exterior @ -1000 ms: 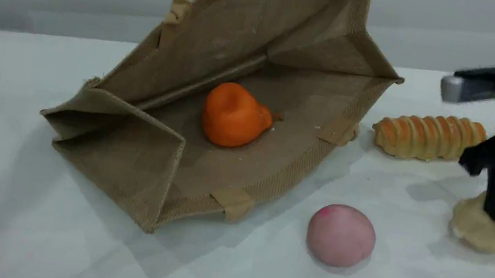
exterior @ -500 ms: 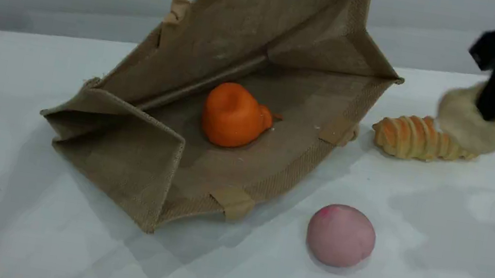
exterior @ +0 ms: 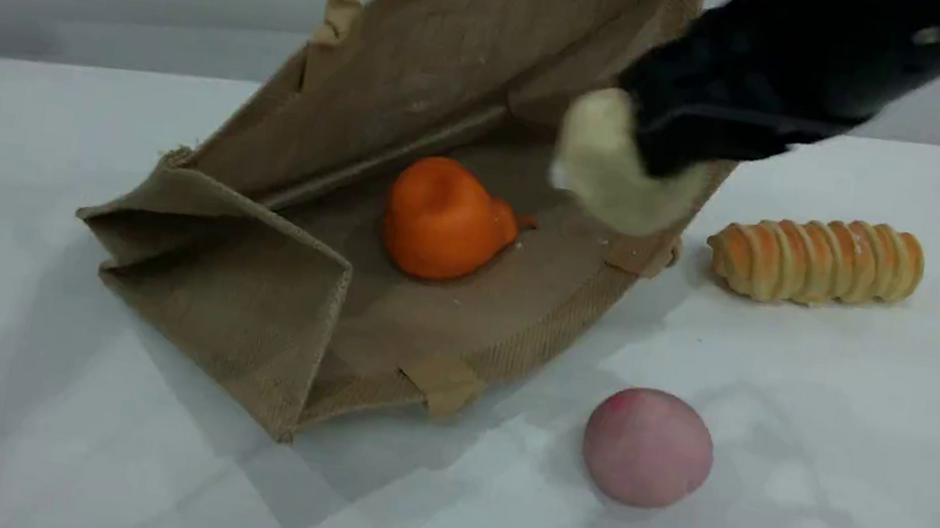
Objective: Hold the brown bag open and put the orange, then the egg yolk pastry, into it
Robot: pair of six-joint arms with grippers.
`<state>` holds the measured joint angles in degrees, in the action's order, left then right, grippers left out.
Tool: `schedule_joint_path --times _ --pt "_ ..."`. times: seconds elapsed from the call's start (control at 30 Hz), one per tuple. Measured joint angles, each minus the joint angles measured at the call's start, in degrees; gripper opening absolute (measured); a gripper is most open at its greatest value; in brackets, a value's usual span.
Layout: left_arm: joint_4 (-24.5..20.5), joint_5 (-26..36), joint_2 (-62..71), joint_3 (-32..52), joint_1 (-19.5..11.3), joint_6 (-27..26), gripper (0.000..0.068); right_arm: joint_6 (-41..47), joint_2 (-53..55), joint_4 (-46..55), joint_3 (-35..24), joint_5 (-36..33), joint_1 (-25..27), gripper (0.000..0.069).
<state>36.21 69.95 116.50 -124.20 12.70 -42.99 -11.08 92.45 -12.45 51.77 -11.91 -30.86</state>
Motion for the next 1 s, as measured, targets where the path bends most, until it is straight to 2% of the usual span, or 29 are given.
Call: schedule_joint_path --times 0.07,0.23,0.7,1.0 --pt "0.00 0.00 0.00 0.00 0.00 0.00 0.0099 0.05 1.76 0.00 0.11 4.52 -0.65 0.0034" --pt "0.00 0.00 0.00 0.00 0.00 0.00 0.0099 0.05 7.70 0.29 2.30 10.31 -0.65 0.0034" --pt "0.00 0.00 0.00 0.00 0.00 0.05 0.0099 -0.15 23.75 0.35 17.42 8.23 -0.65 0.0030" --pt "0.11 0.00 0.00 0.00 0.00 0.05 0.0099 -0.15 31.37 0.35 24.61 8.29 -0.65 0.0030"
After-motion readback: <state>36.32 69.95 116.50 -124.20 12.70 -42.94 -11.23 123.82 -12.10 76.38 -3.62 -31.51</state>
